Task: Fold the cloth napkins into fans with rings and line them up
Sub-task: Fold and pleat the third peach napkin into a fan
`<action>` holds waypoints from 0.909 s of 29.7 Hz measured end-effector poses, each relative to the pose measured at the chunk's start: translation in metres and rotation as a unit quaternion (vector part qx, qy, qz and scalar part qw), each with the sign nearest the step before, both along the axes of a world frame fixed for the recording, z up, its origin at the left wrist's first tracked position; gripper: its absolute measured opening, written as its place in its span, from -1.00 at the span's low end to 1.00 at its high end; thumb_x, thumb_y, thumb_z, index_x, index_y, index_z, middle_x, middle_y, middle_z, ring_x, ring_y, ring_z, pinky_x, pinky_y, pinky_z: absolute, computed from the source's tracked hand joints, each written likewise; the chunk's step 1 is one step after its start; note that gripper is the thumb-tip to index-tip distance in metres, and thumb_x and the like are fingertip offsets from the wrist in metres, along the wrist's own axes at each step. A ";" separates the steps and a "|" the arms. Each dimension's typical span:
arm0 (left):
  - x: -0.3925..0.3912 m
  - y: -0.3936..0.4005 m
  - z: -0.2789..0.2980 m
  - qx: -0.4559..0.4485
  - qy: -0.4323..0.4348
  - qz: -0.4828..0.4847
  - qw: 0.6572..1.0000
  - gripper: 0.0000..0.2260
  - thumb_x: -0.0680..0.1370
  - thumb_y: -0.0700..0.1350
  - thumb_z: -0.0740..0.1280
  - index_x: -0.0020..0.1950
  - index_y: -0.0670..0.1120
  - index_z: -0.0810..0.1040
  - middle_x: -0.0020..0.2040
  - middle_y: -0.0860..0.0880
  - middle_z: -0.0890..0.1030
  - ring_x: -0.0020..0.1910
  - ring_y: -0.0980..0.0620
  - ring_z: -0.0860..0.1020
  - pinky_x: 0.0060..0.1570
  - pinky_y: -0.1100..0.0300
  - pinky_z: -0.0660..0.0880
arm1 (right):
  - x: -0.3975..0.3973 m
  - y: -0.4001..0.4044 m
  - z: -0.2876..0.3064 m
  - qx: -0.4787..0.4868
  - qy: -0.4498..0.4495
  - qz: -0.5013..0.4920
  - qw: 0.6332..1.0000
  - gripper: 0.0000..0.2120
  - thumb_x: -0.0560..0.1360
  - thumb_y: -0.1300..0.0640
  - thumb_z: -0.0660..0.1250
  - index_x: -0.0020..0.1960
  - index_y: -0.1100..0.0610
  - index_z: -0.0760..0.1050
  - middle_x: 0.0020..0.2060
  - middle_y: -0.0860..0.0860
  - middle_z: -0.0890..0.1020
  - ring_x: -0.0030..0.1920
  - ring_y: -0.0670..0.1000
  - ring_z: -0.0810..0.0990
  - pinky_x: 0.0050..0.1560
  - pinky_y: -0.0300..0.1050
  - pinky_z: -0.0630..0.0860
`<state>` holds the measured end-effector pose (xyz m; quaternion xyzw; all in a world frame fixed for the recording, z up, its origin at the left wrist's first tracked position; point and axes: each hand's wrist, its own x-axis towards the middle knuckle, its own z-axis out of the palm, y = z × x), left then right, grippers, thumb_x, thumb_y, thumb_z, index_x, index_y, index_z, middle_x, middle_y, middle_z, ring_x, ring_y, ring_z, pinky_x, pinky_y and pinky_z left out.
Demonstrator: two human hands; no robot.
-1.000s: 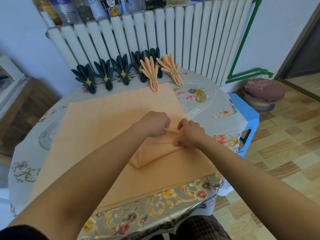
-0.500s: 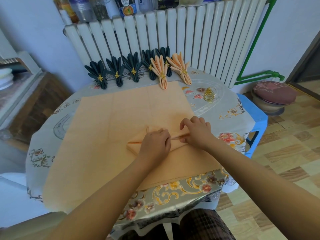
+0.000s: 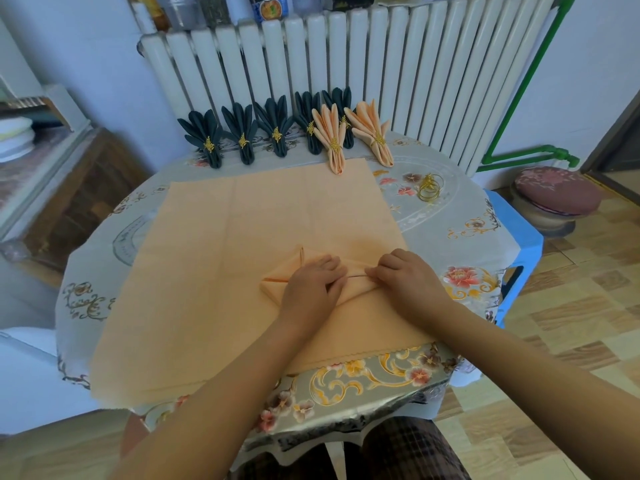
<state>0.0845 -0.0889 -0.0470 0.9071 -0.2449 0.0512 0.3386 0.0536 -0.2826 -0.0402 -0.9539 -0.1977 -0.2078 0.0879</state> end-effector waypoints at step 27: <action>0.061 -0.025 0.073 0.393 0.139 -0.056 0.907 -0.81 0.33 0.09 0.54 -0.14 0.08 0.66 -0.10 0.11 0.61 0.05 0.04 0.51 0.01 0.15 0.38 | 0.045 0.013 0.051 0.027 0.361 -0.040 0.931 -0.88 0.40 0.09 0.47 -0.15 0.08 0.54 -0.30 -0.12 0.48 -0.23 -0.09 0.43 -0.29 -0.29 0.31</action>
